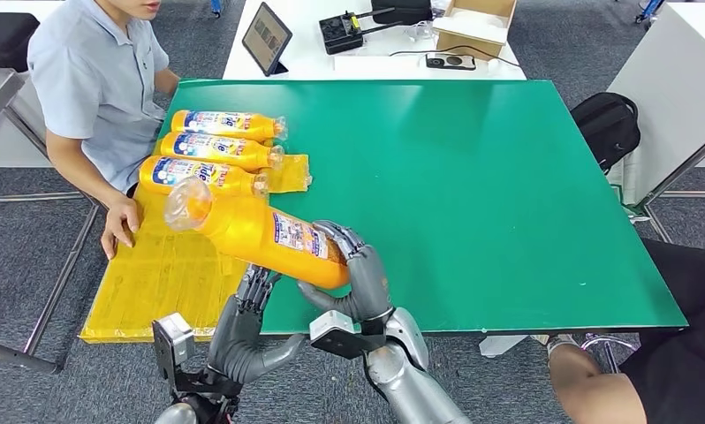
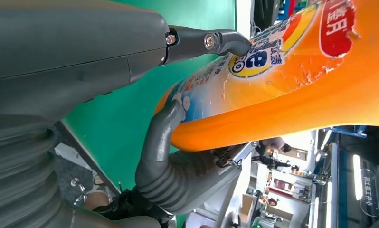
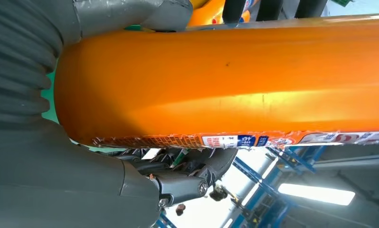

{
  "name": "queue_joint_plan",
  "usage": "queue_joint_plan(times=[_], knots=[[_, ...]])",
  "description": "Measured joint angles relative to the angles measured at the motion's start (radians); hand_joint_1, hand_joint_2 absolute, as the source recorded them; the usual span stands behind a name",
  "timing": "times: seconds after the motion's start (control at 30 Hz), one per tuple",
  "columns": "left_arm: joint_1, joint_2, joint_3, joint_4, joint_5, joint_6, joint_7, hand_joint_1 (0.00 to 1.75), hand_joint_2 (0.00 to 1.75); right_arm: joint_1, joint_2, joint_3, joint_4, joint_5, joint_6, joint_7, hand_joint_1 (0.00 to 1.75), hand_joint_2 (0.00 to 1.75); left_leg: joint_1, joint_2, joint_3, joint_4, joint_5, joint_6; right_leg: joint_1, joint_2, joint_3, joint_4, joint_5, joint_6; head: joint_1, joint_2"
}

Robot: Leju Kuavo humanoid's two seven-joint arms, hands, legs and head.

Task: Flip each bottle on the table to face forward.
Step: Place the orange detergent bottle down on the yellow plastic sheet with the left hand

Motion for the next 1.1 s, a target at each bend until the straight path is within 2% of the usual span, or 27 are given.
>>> queue_joint_plan(times=[0.23,0.43,0.53,0.7,0.87,1.0,1.1], knots=[[-0.01,-0.001,0.007,0.005,0.04,0.021,-0.006,0.0,1.75,-0.029,0.01,0.056,0.046,-0.024,-0.03,-0.001,1.75,1.75,0.0,0.0,0.0,0.0,0.0,0.0,0.0,0.0,-0.001,0.0,0.0,0.0,0.0,0.0],[-0.023,-0.033,0.018,-0.021,-0.019,0.2,-0.06,0.0,1.75,-0.026,0.024,0.115,0.084,-0.04,-0.043,-0.002,1.75,1.75,0.0,0.0,0.0,0.0,0.0,0.0,0.0,0.0,-0.001,0.0,0.0,0.0,0.0,0.0],[-0.044,-0.048,0.024,-0.039,-0.04,0.261,-0.079,0.0,1.75,-0.014,0.031,0.15,0.095,-0.041,-0.044,-0.002,1.75,1.75,0.0,0.0,-0.001,0.0,0.0,0.0,0.0,0.0,-0.001,0.0,0.0,0.0,0.0,0.0],[-0.051,-0.059,0.024,-0.053,0.01,0.261,-0.079,0.0,1.75,-0.013,0.037,0.176,0.107,-0.051,-0.052,-0.002,1.75,1.75,0.0,0.0,-0.001,0.0,0.0,0.0,0.0,0.0,-0.001,0.0,0.0,0.0,0.0,0.0],[-0.053,-0.058,0.023,-0.053,0.126,0.207,-0.063,0.0,1.75,-0.014,0.037,0.189,0.12,-0.068,-0.053,-0.002,1.75,1.75,0.0,0.0,-0.001,0.0,0.0,0.0,0.0,0.0,-0.001,0.0,0.0,0.0,0.0,0.0],[-0.056,-0.047,0.025,-0.054,0.184,0.135,-0.036,1.71,1.75,-0.014,0.035,0.19,0.129,-0.078,-0.055,-0.002,1.75,1.75,0.0,0.0,-0.001,0.0,0.0,0.0,0.0,0.0,-0.001,0.0,0.0,0.0,0.0,0.0],[-0.06,-0.032,0.025,-0.053,0.19,0.096,-0.022,1.75,1.75,-0.014,0.033,0.19,0.132,-0.082,-0.055,-0.002,1.75,1.75,0.0,0.0,-0.001,0.0,0.0,0.0,0.0,0.0,-0.002,0.0,0.0,0.0,0.0,0.0]])
